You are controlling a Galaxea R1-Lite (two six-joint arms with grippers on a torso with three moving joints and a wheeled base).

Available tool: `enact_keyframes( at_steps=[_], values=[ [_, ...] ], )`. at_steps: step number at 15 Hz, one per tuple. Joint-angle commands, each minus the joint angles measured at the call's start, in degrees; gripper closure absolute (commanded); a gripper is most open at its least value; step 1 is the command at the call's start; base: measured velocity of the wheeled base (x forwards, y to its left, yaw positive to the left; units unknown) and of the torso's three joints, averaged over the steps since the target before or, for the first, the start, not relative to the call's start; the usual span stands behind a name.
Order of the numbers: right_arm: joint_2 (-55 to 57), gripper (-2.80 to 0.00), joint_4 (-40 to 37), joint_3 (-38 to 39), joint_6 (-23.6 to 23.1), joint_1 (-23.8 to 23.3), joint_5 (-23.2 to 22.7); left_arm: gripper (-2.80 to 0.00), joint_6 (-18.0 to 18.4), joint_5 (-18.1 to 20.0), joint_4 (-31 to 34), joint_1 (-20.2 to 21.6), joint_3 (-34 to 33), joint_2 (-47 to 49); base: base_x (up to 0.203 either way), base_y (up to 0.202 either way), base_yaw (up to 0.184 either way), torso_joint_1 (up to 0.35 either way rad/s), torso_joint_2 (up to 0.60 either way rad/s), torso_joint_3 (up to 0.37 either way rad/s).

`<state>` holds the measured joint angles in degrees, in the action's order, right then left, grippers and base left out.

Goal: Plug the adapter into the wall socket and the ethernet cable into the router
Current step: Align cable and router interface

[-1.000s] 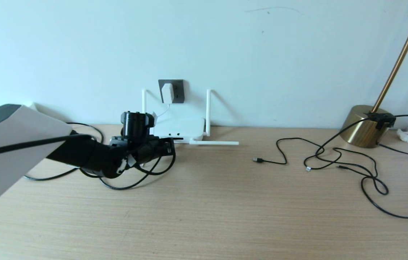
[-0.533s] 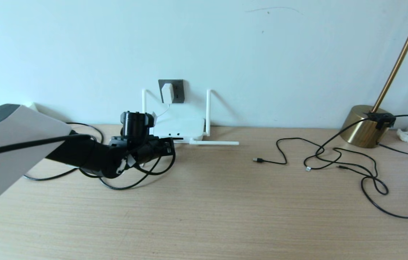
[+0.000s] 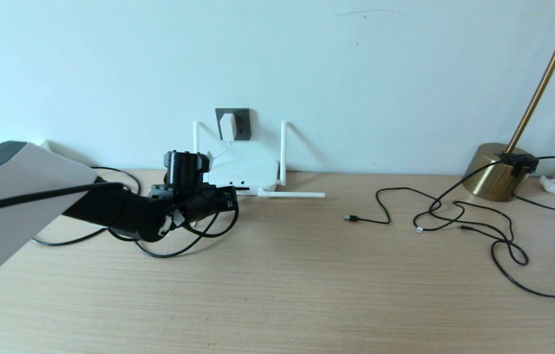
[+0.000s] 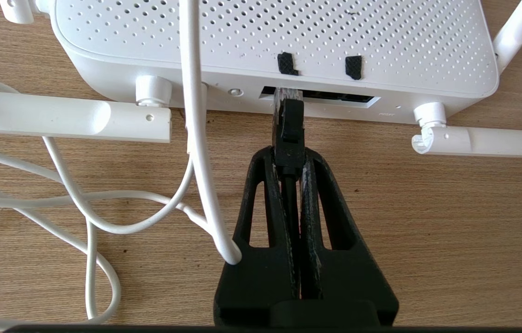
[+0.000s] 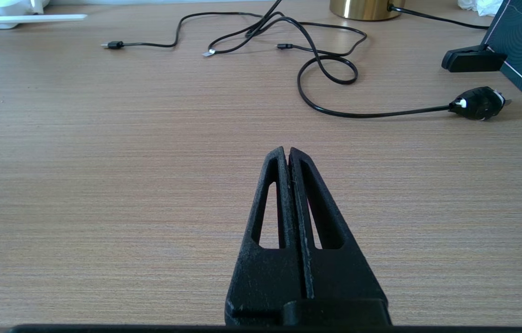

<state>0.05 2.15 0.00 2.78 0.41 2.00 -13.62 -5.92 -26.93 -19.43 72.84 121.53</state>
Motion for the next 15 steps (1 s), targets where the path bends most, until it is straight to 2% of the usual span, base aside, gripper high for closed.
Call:
enact_keyframes(
  at_steps=[1, 15],
  values=[
    [0.0, 0.0, 0.1, 0.6, 0.0, 0.0, 0.0, 0.0, -0.1, -0.1, -0.2, 0.3, 0.2, 0.2, 0.0, 0.0, 0.0, 0.0, 0.0, 0.0],
    [0.0, 0.0, 0.1, 0.6, 0.0, 0.0, 0.0, 0.0, -0.1, -0.1, -0.2, 0.9, 0.8, 0.5, 0.0, 0.0, 0.0, 0.0, 0.0, 0.0]
  ],
)
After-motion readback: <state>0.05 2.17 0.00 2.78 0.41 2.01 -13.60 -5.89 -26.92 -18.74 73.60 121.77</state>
